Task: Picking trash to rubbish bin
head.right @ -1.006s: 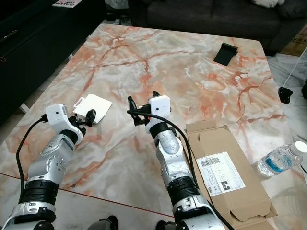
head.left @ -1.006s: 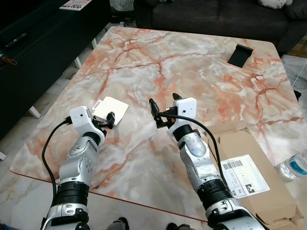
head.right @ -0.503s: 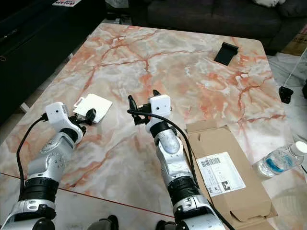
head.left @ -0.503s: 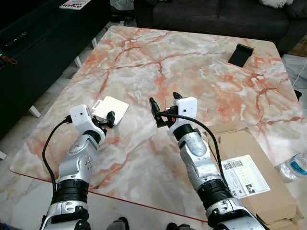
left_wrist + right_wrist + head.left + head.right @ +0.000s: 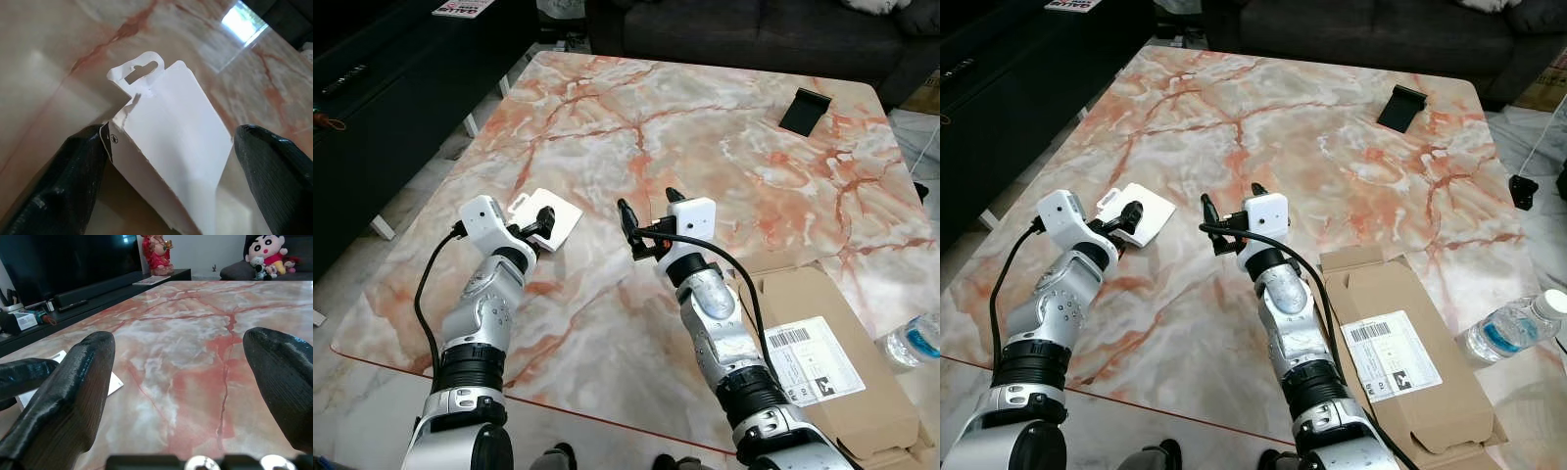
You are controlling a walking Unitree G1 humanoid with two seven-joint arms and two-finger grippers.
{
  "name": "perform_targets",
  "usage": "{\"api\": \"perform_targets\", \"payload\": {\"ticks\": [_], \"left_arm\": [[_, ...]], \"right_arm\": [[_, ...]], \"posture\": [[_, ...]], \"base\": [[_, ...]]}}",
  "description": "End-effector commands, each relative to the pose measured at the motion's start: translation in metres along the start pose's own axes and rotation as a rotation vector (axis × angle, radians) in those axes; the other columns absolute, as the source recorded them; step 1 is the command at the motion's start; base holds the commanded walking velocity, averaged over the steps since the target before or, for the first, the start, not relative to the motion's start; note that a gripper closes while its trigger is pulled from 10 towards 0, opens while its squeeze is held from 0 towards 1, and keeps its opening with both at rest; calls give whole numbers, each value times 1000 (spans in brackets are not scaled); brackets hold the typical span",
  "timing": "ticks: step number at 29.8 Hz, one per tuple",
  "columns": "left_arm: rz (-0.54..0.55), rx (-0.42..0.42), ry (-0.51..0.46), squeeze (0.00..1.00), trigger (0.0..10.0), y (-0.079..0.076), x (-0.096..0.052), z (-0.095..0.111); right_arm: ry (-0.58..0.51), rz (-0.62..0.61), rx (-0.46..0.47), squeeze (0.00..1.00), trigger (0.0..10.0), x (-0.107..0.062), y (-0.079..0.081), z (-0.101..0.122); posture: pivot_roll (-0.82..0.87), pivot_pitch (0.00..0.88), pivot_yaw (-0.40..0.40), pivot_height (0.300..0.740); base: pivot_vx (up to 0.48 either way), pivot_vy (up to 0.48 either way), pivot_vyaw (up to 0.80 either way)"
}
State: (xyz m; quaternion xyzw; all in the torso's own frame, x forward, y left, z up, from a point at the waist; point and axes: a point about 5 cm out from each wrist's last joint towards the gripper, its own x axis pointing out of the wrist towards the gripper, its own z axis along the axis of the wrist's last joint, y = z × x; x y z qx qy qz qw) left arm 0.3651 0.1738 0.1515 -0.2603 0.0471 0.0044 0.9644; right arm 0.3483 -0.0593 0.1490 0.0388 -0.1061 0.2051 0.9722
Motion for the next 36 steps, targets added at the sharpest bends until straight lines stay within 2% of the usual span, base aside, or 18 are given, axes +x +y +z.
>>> {"api": "perform_targets", "payload": {"ticks": [1,2,3,4,5,7,36], "left_arm": [[13,-1,8,0,10000,1,2,1],[14,-2,9,0,9804,1,2,1],[17,-3,10,0,5020,1,2,1],[23,-2,12,0,1608,1,2,1],[25,-2,13,0,314,2,2,0],[25,-2,15,0,0,2,2,-1],[22,-18,13,0,0,0,4,0]], "right_arm": [[-10,6,-1,0,10000,-1,2,1],[-9,5,-1,0,10000,-1,2,1],[-8,5,-1,0,10000,-1,2,1],[-8,5,0,0,10000,-1,2,1],[-8,5,1,0,10000,-1,2,1],[-6,4,1,0,10000,-2,2,0],[-6,4,0,0,10000,0,1,1]], "posture": [[118,181,-1,740],[118,182,-1,740],[118,182,-1,740],[118,181,0,740],[117,183,0,740],[118,183,0,740],[117,179,-1,740]], "base": [[0,0,0],[0,0,0],[0,0,0],[0,0,0],[0,0,0],[0,0,0],[0,0,0]]}}
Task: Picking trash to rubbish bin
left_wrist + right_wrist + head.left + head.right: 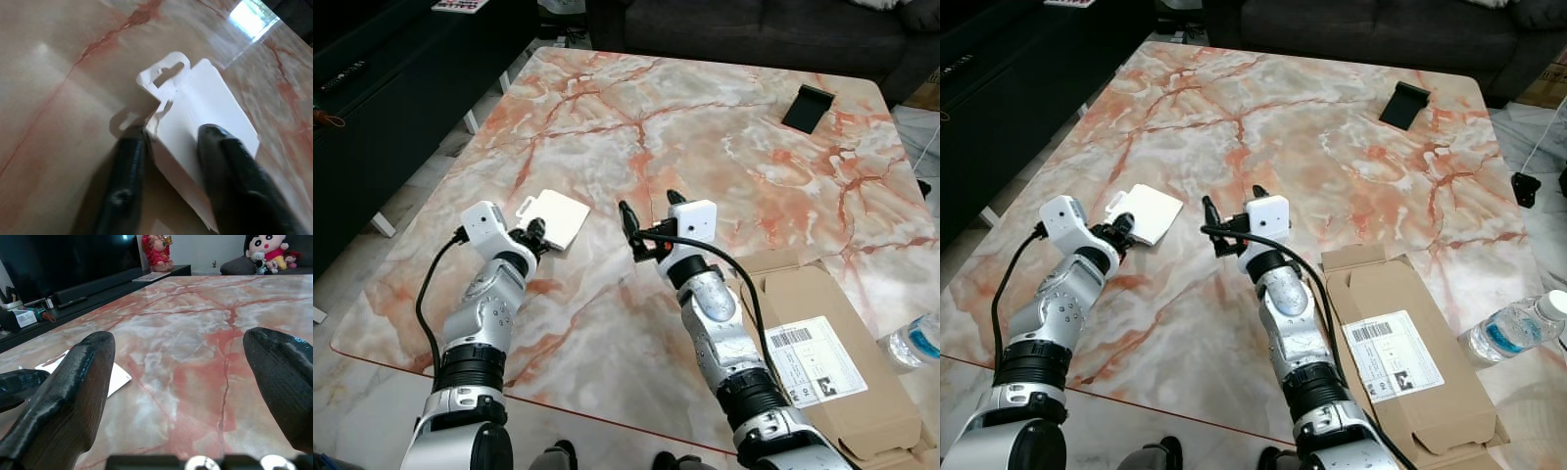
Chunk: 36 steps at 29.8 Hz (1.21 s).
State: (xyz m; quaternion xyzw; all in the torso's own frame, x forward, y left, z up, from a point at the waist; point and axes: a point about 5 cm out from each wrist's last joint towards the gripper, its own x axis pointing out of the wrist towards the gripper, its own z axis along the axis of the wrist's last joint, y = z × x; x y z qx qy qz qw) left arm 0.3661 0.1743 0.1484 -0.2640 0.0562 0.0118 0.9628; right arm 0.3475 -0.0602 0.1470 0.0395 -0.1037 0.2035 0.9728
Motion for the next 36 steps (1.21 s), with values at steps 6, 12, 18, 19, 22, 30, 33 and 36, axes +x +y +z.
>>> {"api": "perform_targets", "payload": {"ticks": [6,12,18,19,22,30,33,36], "left_arm": [[0,-13,-2,0,0,-3,2,2],[1,-14,-3,0,0,-3,2,2],[2,-15,-2,0,0,-2,2,2],[2,-15,-2,0,0,-3,2,2],[-15,51,-27,0,0,-6,1,3],[-70,394,-221,0,10000,-26,-6,17],[-91,467,-292,0,10000,-32,-11,19],[-99,525,-339,0,10000,-35,-15,21]], "right_arm": [[-10,7,-1,0,10000,1,1,2],[-10,7,-1,0,10000,1,1,2],[-10,7,-1,0,10000,1,1,2],[-9,7,-1,0,10000,1,1,2],[-9,7,-1,0,10000,1,1,2],[-25,-8,7,0,10000,2,0,5],[-44,-23,17,0,10000,3,-2,8],[-57,-35,22,0,10000,4,-3,10]], "posture": [[116,177,-1,740],[117,178,-2,740],[117,177,-2,740],[118,175,-3,740],[117,173,-2,740],[120,165,0,740],[120,160,2,740],[120,160,2,740]], "base": [[0,0,0],[0,0,0],[0,0,0],[0,0,0],[0,0,0],[0,0,0],[0,0,0],[0,0,0]]}}
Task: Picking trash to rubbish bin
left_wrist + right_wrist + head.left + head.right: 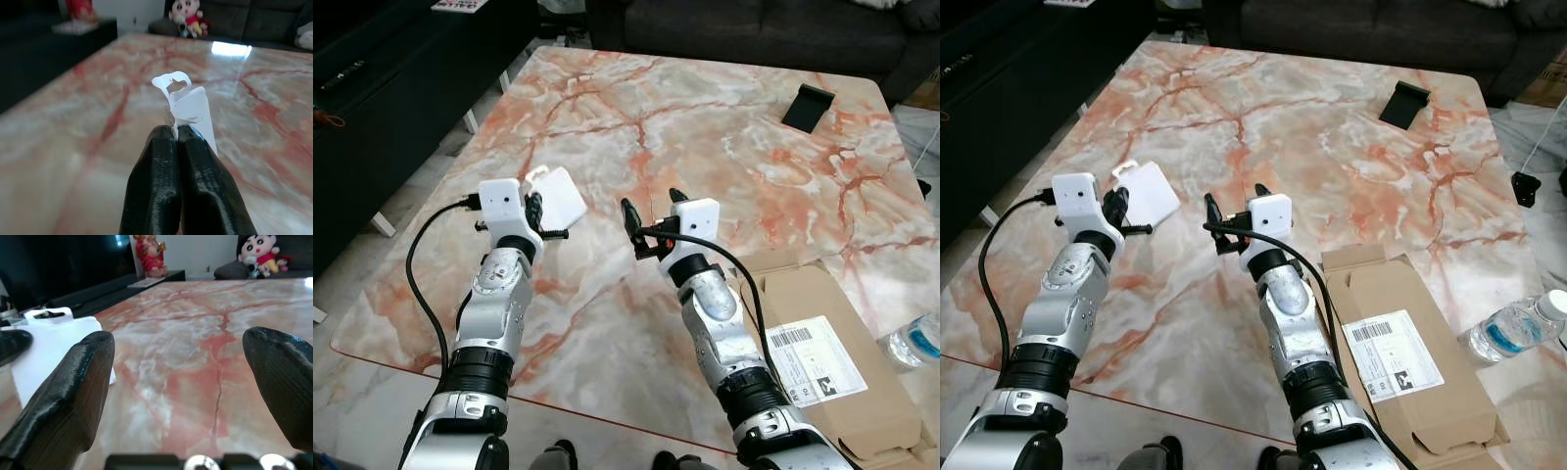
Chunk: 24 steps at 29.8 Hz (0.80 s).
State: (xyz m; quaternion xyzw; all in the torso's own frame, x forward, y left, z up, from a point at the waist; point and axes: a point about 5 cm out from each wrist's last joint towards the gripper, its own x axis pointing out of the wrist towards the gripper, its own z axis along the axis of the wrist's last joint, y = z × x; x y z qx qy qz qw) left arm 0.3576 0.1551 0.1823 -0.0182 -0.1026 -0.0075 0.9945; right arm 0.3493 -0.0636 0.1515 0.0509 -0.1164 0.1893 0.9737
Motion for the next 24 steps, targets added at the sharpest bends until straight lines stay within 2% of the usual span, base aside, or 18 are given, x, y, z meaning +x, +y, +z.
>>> {"api": "perform_targets", "payload": {"ticks": [1,4,7,21,24], "left_arm": [[-1,54,-45,0,10000,-1,-3,5],[-4,154,-85,0,10000,-3,-7,6],[4,212,-146,0,10000,-3,-12,8],[18,235,-199,0,10000,-2,-16,10],[-11,227,-209,0,10000,-8,-15,12]], "right_arm": [[-31,-10,13,0,10000,3,0,6],[-55,-39,58,0,10000,4,-3,10],[-85,-47,76,0,10000,5,-5,15],[-103,-48,80,0,10000,7,-7,19],[-104,-54,89,0,10000,6,-7,18]], "posture": [[121,155,3,740],[123,150,5,740],[121,149,1,740],[118,139,1,740],[110,126,3,740]], "base": [[0,0,0],[0,0,0],[0,0,0],[0,0,0],[-85,0,0]]}}
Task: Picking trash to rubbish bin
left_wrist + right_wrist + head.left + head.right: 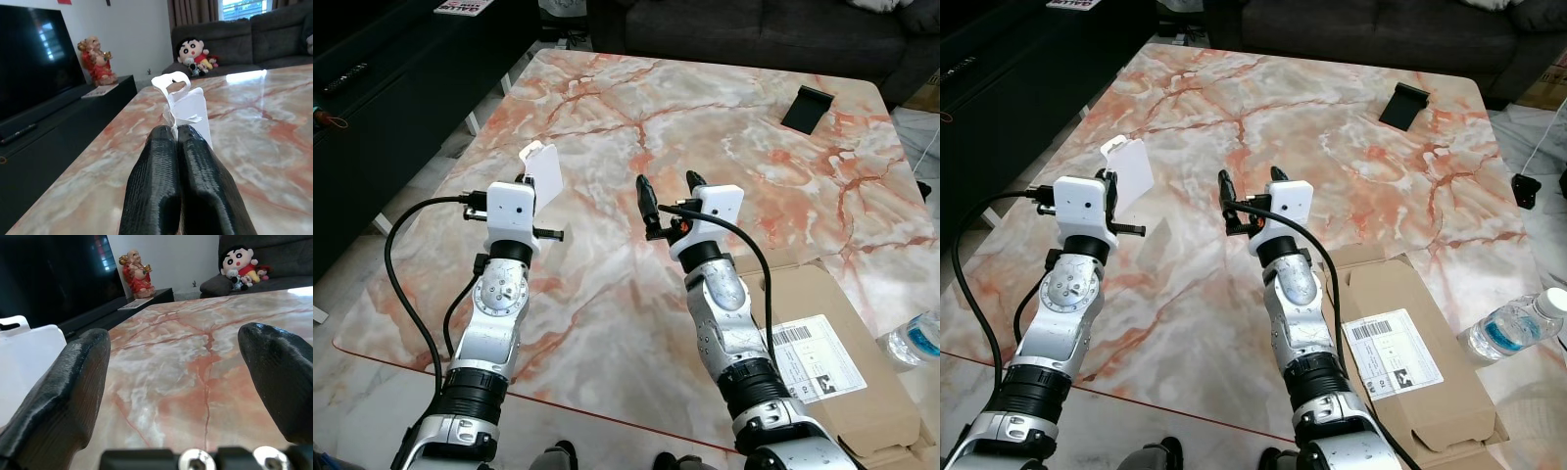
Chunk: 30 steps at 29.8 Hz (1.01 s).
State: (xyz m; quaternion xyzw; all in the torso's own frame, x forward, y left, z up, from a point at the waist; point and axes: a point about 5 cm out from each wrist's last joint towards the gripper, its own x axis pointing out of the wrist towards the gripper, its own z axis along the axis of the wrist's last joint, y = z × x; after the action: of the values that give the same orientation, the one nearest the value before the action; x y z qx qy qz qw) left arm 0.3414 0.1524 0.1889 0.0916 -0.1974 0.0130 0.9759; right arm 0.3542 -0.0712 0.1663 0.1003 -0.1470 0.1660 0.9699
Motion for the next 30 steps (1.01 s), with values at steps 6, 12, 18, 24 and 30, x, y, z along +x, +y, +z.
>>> {"api": "perform_targets", "payload": {"ticks": [6,12,18,24,30], "left_arm": [[-27,-9,-26,0,10000,-6,0,3],[-26,-9,-27,0,10000,-5,-1,2],[-18,-11,-20,0,10000,-3,-1,1],[-16,-21,-18,0,10000,-3,-1,1],[-23,-24,-17,0,10000,-4,-1,1]], "right_arm": [[-23,-11,3,0,10000,0,-3,4],[-24,-15,2,0,10000,1,-4,5],[-19,-17,0,0,10000,1,-5,4],[-16,-12,-4,0,10000,1,-4,3],[-7,-21,-3,0,10000,-2,-7,0]], "posture": [[105,114,4,740],[105,109,3,740],[108,107,1,740],[104,110,0,740],[106,116,0,740]], "base": [[-289,0,0],[-318,0,0],[-313,0,0],[-279,0,0],[-277,0,0]]}}
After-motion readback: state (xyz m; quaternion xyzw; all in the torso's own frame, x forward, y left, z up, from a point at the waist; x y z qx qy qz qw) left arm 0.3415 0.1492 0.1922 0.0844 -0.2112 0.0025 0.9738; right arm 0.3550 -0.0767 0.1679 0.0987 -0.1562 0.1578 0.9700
